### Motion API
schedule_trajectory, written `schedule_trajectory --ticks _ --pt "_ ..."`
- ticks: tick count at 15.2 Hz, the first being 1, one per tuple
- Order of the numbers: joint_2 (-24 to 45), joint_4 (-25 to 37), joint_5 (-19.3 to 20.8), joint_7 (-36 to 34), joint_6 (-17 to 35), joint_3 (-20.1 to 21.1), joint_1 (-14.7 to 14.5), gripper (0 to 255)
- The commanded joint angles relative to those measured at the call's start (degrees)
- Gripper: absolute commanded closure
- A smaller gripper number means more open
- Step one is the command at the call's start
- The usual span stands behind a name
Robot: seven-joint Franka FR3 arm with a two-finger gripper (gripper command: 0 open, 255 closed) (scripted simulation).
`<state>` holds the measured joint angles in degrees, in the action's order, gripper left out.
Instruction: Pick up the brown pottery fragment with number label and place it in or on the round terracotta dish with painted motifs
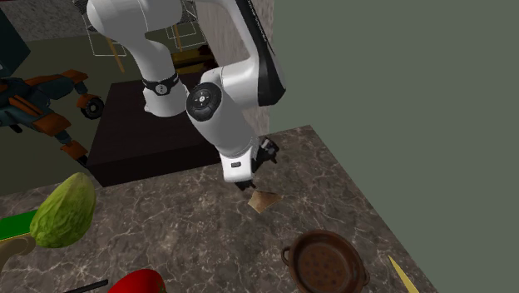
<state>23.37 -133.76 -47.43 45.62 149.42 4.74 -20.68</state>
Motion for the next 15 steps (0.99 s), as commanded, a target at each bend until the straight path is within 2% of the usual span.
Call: schedule_trajectory --ticks 1,8,15 --pt "2.3 1.5 -1.0 1.5 0.6 0.9 0.1 0" --pt "8.3 3.8 -4.5 4.2 4.6 3.2 -0.1 0" --pt "8.3 3.8 -4.5 4.2 4.6 3.2 -0.1 0"
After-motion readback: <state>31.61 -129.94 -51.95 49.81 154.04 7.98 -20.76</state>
